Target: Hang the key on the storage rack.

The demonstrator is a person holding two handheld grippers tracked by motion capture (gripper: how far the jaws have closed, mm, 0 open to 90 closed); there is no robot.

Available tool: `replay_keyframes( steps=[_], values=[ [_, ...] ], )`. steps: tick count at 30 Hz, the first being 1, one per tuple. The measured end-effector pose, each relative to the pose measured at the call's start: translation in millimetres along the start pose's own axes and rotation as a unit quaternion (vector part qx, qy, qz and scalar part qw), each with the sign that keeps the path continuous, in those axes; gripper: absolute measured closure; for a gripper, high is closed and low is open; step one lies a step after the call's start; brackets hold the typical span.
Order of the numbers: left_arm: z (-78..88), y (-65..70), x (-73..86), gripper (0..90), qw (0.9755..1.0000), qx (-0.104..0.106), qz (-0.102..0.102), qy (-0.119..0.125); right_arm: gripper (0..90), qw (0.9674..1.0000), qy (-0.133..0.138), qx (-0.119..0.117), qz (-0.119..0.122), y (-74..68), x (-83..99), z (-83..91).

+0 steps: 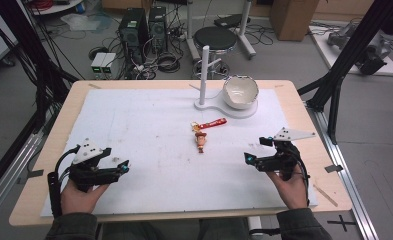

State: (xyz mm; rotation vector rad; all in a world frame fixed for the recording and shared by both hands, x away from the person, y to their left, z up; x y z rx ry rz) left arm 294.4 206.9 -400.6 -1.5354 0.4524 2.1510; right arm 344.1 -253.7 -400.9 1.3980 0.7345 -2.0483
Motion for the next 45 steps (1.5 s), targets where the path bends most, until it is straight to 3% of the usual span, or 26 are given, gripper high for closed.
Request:
replay_keyframes(
  steps=[18, 26, 35, 45],
  values=[
    [-2.6, 2.4, -4.5, 26.2, 1.0, 0.003, -0.006, -0.002, 15.7, 0.9994, -0.031, -0.014, 0.011, 15.4, -24.3, -40.4],
    [-3.0, 2.4, -7.7, 26.3, 1.0, 0.004, -0.007, 0.001, 17.4, 0.9983, -0.051, -0.018, 0.02, 24.5, -41.6, -58.4],
    [-4.3, 1.0, -8.7, 26.3, 1.0, 0.002, -0.006, 0.0, 22.8, 0.9978, -0.05, -0.02, 0.038, 32.8, -63.5, -76.4],
    [-9.4, 0.5, -10.1, 26.6, 0.9999, 0.006, -0.007, -0.004, 27.6, 0.9952, -0.081, -0.031, 0.044, 44.4, -84.8, -102.5]
  ],
)
Point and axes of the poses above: each handheld gripper's, and its own axes: z roughly backward along the jaws, x roughly out of its underside, y roughly to its right, the point moved 5 cm from there along -z, roughly forward along the jaws, and after that the axes turned 12 degrees about y, right-handed, at the moved point
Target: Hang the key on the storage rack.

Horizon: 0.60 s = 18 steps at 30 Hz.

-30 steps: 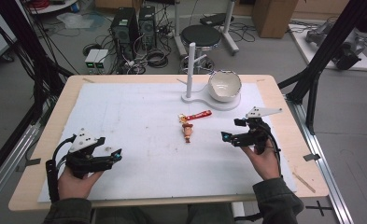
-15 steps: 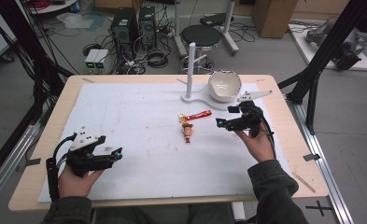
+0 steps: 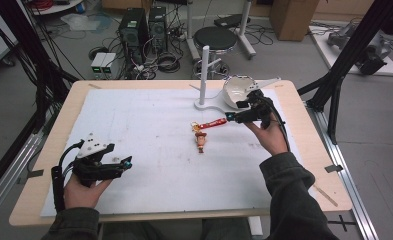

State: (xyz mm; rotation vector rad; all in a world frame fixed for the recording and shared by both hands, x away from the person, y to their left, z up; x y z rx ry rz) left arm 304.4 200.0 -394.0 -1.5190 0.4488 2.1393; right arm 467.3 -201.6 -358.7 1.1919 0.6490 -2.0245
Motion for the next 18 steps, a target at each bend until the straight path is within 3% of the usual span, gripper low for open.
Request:
replay_keyframes(
  steps=[4, 10, 18],
  values=[
    [-2.4, 0.6, -0.5, 26.6, 1.0, 0.001, 0.0, -0.001, 31.4, 1.0, -0.005, -0.007, 0.002, 8.7, 1.0, -14.5],
    [-4.5, -0.7, -1.6, 26.9, 1.0, 0.001, 0.002, -0.003, 34.0, 0.9991, -0.041, -0.005, -0.002, 24.7, 18.0, -41.7],
    [-9.1, 1.0, -0.3, 26.9, 1.0, 0.004, 0.001, -0.009, 40.1, 0.9975, -0.061, -0.008, 0.037, 27.0, 29.0, -67.4]
  ],
)
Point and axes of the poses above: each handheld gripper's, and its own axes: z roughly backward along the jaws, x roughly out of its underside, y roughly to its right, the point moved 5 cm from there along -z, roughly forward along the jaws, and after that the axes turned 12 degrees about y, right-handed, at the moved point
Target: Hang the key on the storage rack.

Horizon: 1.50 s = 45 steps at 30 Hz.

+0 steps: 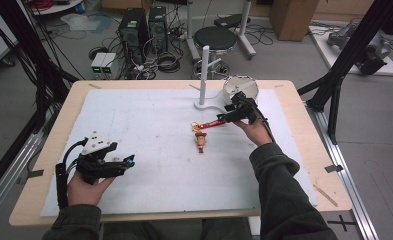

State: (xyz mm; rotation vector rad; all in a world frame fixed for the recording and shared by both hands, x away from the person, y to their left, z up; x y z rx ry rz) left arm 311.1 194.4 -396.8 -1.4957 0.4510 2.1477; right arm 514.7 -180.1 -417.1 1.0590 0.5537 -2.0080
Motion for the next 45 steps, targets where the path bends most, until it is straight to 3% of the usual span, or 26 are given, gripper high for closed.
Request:
replay_keyframes(
  steps=[10, 18, 22, 27, 31, 36, 39, 45],
  values=[
    [-5.1, 3.6, 1.8, 27.0, 1.0, 0.007, -0.001, -0.005, 40.1, 0.9995, -0.025, -0.015, 0.014, 7.9, 15.4, -20.5],
    [-6.0, 4.9, 2.7, 27.0, 0.9999, 0.009, -0.001, -0.007, 40.1, 0.9991, -0.037, -0.022, 0.006, 14.3, 25.5, -28.1],
    [-7.1, 5.8, 3.1, 27.0, 0.9999, 0.009, 0.0, -0.008, 42.7, 0.9979, -0.049, -0.038, 0.02, 15.7, 31.3, -29.2],
    [-7.5, 7.7, 2.7, 27.0, 0.9999, 0.01, -0.001, -0.007, 44.8, 0.997, -0.06, -0.041, 0.027, 15.5, 33.6, -28.2],
    [-5.7, 7.8, 3.3, 27.1, 0.9999, 0.009, -0.002, -0.008, 50.2, 0.995, -0.075, -0.043, 0.049, 15.7, 36.5, -23.9],
    [-3.0, 7.9, 3.1, 27.0, 0.9999, 0.008, -0.003, -0.009, 45.0, 0.9955, -0.072, -0.036, 0.051, 18.4, 37.8, -27.2],
    [-0.5, 6.6, 3.0, 27.0, 0.9999, 0.003, -0.002, -0.01, 44.6, 0.9946, -0.067, -0.038, 0.07, 18.2, 38.6, -32.8],
    [-0.8, 7.7, 2.9, 27.1, 0.9999, 0.004, -0.003, -0.011, 50.3, 0.995, -0.064, -0.052, 0.055, 20.4, 40.7, -31.6]
  ],
)
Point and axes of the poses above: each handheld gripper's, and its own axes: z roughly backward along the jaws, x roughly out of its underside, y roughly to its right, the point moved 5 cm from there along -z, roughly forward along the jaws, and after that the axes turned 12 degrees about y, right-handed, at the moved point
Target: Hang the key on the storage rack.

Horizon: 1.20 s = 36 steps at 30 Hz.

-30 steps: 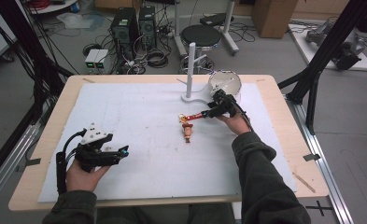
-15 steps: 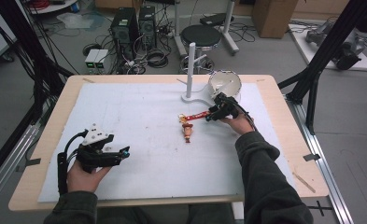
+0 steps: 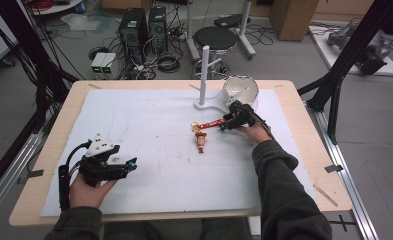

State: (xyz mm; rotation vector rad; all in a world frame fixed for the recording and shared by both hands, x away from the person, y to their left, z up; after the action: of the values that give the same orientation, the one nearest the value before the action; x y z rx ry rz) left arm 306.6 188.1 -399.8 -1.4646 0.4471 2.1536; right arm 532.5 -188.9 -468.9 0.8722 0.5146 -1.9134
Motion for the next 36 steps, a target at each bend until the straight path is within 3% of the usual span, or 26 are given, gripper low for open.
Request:
replay_keyframes(
  steps=[1, 5, 6, 14, 23, 30, 36],
  values=[
    [-0.8, 0.7, -0.1, 27.1, 1.0, 0.0, 0.0, 0.002, 55.7, 0.9999, -0.007, -0.005, 0.007, -1.9, 0.0, 2.2],
    [-3.0, 2.7, 0.0, 27.2, 1.0, 0.003, -0.002, 0.0, 59.4, 0.9997, -0.014, -0.013, 0.017, -3.8, 0.9, 4.6],
    [-3.4, 3.4, 0.1, 27.2, 1.0, 0.004, -0.001, -0.001, 66.8, 0.9996, -0.014, -0.023, 0.01, -5.1, 1.7, 6.3],
    [-3.6, 3.0, 1.5, 27.2, 1.0, 0.004, -0.002, 0.0, 71.9, 0.9989, -0.004, -0.047, -0.002, -11.5, -2.4, 8.6],
    [-1.9, 2.4, 1.5, 27.2, 1.0, 0.005, -0.001, 0.003, 73.5, 0.9986, 0.025, -0.044, -0.017, -18.7, -16.7, 24.1],
    [-3.0, 4.7, 0.3, 27.2, 1.0, 0.006, -0.003, 0.004, 73.7, 0.9978, 0.045, -0.046, -0.012, -27.3, -26.2, 36.2],
    [-4.3, 5.8, -2.0, 27.2, 0.9999, 0.008, -0.005, 0.008, 73.9, 0.9971, 0.067, -0.034, -0.005, -32.3, -36.2, 50.4]
  ],
)
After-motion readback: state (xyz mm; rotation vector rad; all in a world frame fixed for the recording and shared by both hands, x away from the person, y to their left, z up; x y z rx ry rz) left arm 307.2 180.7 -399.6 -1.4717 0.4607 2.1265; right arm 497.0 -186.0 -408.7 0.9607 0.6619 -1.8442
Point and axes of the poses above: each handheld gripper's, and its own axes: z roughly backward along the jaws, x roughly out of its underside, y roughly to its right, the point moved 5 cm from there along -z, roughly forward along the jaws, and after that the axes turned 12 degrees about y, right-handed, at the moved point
